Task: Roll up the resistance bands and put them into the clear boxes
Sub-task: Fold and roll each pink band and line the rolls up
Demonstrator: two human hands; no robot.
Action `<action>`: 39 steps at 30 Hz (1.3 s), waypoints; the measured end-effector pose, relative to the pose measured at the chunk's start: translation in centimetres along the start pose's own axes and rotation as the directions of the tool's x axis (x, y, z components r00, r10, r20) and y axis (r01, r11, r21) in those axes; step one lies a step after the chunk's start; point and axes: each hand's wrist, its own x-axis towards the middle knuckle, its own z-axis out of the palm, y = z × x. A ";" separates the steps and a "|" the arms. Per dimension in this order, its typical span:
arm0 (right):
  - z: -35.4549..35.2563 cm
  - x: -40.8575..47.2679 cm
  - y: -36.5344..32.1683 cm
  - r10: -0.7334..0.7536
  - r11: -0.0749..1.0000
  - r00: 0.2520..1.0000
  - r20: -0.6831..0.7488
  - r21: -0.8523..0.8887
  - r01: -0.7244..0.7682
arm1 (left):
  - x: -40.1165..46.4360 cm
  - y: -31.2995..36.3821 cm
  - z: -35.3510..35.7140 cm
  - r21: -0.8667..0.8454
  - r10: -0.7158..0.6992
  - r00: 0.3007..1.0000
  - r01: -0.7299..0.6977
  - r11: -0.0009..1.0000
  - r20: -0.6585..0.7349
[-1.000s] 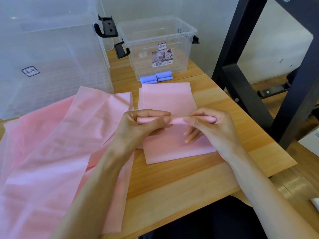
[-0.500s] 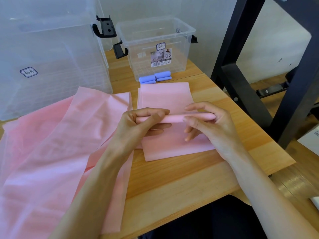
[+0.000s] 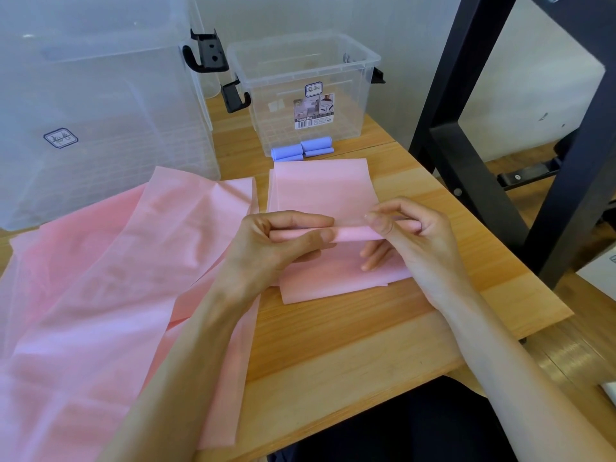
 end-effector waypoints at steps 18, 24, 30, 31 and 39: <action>-0.1 0.0 0.0 0.009 1.000 1.000 0.007 0.019 -0.009 | -0.1 0.0 -0.1 0.059 0.055 0.998 -0.053 0.997 -0.029; 0.0 -0.1 -0.1 0.016 1.000 0.999 0.038 0.012 -0.017 | -0.1 0.1 -0.2 0.002 0.058 0.997 -0.058 0.998 -0.051; 0.0 0.0 0.0 0.020 1.000 1.000 0.013 0.018 -0.021 | 0.0 0.1 -0.1 0.002 0.062 0.997 -0.062 0.998 -0.056; 0.0 0.0 0.0 0.013 1.000 0.999 0.031 0.011 -0.014 | 0.0 0.1 -0.2 -0.014 0.059 0.996 -0.060 0.998 -0.062; -0.1 0.0 0.1 0.033 0.999 0.999 -0.008 0.018 -0.033 | -0.4 0.1 -0.2 0.064 0.053 0.998 -0.056 0.996 0.038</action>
